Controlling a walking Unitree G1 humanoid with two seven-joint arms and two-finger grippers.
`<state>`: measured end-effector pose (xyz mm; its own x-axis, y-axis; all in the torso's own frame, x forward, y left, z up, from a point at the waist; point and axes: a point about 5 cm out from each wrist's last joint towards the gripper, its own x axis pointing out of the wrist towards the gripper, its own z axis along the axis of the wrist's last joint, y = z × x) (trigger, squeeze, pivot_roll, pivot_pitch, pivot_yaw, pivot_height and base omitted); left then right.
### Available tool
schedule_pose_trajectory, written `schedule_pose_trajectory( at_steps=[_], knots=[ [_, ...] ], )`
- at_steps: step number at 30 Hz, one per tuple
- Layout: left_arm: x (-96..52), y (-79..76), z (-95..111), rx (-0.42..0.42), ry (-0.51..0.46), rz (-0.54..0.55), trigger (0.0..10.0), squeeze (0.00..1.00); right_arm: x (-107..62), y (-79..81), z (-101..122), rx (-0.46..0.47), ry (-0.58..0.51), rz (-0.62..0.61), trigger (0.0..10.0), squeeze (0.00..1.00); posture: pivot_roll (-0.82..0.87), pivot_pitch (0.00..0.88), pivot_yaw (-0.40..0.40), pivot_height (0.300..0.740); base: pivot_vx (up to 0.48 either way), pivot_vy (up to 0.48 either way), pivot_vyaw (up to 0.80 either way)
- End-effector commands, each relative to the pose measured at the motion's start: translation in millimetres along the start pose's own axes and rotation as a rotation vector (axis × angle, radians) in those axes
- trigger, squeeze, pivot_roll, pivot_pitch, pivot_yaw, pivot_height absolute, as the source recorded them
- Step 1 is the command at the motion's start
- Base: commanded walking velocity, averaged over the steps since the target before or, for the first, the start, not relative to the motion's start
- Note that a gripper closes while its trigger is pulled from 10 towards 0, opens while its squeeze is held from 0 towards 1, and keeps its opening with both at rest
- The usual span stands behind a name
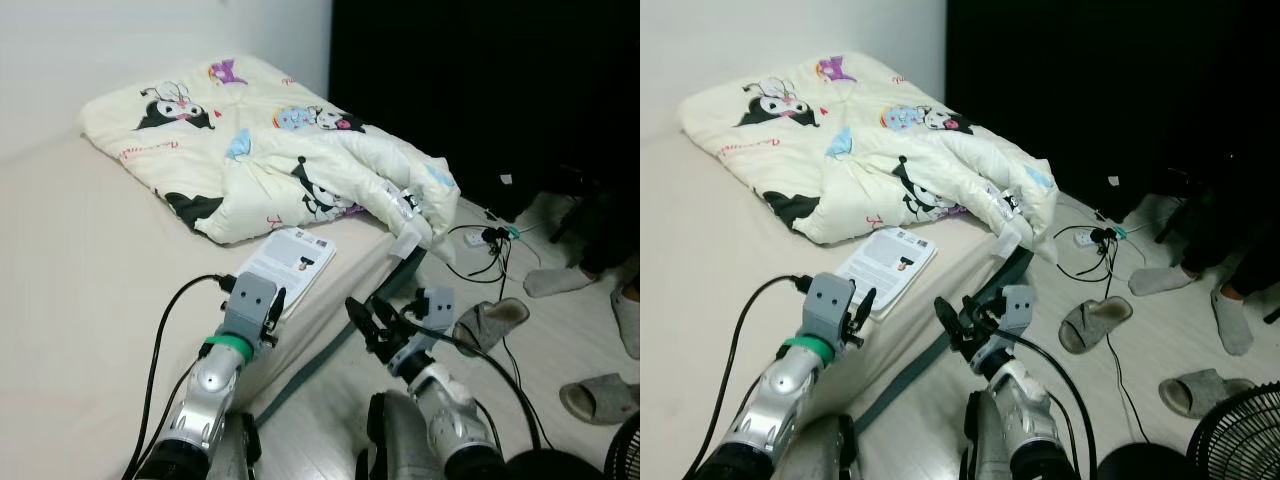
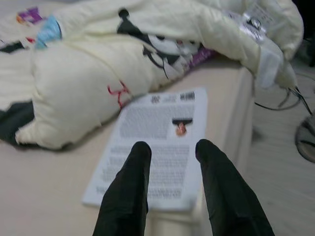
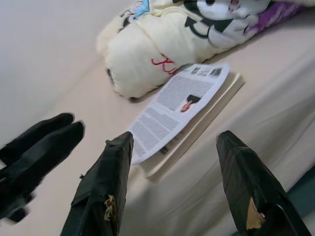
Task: Clean up the room
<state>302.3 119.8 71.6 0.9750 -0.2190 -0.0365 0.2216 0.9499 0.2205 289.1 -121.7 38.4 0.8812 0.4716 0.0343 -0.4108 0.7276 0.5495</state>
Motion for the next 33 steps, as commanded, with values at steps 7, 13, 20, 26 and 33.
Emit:
schedule_pose_trajectory(
  at_steps=[7,13,20,26,33],
  knots=[
    [0.3,-5.0,-4,0.109,0.030,-0.001,10.0,0.00,1.9,2.8,-5,0.101,0.021,0.041,10.0,0.00,-0.03,0.120,0.065,0.606,0.000,0.000,0.00],
    [1.1,7.6,-15,0.154,0.113,0.059,10.0,0.00,17.7,0.1,9,0.081,0.015,0.008,10.0,0.00,-0.03,0.140,0.064,0.606,0.000,0.000,0.00],
    [-8.5,29.7,-36,0.290,0.234,0.118,10.0,0.00,39.9,3.4,30,-0.241,0.062,-0.050,10.0,0.00,0.00,0.166,0.058,0.606,0.000,0.000,0.00],
    [-9.3,56.8,-45,0.399,0.299,0.194,10.0,0.00,62.0,27.9,28,-0.291,0.101,0.055,10.0,0.00,0.00,0.196,0.053,0.606,0.000,0.000,0.00],
    [0.5,66.7,-39,0.523,0.285,0.191,10.0,0.00,74.1,47.0,30,-0.251,0.089,0.143,10.0,0.00,-0.02,0.247,0.037,0.606,0.000,0.000,0.00]
  ],
)
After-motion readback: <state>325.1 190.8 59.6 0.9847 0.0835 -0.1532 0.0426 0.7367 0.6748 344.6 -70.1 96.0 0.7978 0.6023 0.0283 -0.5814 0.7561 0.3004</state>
